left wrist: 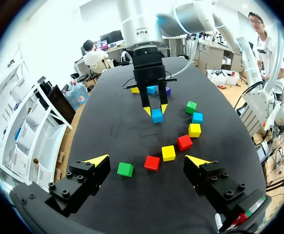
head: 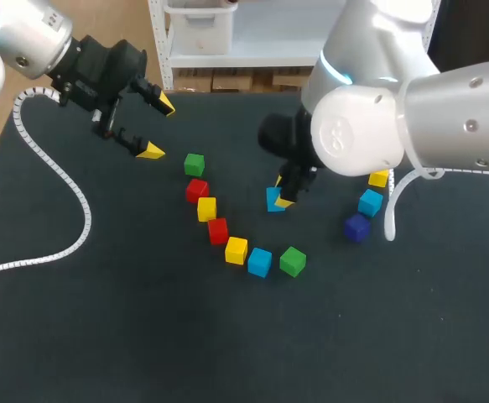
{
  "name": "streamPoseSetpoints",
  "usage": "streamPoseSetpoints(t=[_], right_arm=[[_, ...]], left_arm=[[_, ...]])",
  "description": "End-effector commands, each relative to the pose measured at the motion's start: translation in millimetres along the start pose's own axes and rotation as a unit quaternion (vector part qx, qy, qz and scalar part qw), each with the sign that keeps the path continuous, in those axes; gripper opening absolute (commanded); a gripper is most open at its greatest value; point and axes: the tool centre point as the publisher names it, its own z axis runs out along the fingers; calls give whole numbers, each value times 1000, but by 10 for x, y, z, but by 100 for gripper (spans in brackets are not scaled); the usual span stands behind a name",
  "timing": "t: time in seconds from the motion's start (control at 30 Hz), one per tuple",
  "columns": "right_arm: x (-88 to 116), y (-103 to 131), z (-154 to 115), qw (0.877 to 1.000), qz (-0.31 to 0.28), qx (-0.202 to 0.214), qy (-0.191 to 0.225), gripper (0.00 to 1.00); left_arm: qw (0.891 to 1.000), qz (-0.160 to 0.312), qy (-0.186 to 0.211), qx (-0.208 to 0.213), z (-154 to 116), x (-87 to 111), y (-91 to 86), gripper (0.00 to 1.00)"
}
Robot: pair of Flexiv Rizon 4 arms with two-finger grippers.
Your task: Place the blue cubes, place green cubes on the blue cubes, place the yellow cubes on the green cubes, then place the red cubes on the yellow cubes, and place purple cube on the red cubes.
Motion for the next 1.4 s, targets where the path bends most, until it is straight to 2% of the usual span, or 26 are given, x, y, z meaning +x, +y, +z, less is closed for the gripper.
streamPoseSetpoints(t=[0.03,1.4], right_arm=[[7,-33,9,1000,-1,-4,-3,0],[12,-43,27,1000,-2,-6,-3,0]], left_arm=[[1000,0,0,2,1,5,21,100],[1000,0,0,2,1,5,21,100]])
